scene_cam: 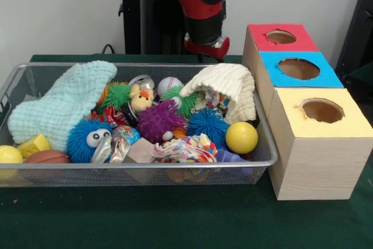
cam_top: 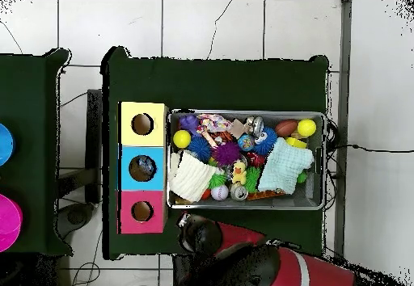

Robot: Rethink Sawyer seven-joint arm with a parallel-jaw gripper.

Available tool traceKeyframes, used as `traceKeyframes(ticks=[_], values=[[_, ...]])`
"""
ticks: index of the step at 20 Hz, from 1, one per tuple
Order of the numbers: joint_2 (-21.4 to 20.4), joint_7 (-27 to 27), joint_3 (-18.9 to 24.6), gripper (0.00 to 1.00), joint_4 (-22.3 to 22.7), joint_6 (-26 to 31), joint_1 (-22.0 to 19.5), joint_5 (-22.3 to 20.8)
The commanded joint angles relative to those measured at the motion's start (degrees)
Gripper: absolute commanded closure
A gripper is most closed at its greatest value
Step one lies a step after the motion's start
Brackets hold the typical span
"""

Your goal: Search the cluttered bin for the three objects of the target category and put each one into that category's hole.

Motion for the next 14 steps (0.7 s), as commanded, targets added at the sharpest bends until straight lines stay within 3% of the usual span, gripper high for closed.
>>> traceKeyframes(ticks=[1, 2, 7, 14], values=[[-1.52, 2.3, 2.14, 0.0, -10.35, 13.92, -8.69, 4.09], [-1.46, 2.02, 4.58, 0.0, -9.56, 12.2, -10.86, 3.29], [-4.89, 3.21, 6.55, 0.0, -7.9, 14.68, -11.89, 2.92], [-10.87, 4.08, 12.94, 0.0, -2.17, 7.09, -15.76, 1.01]])
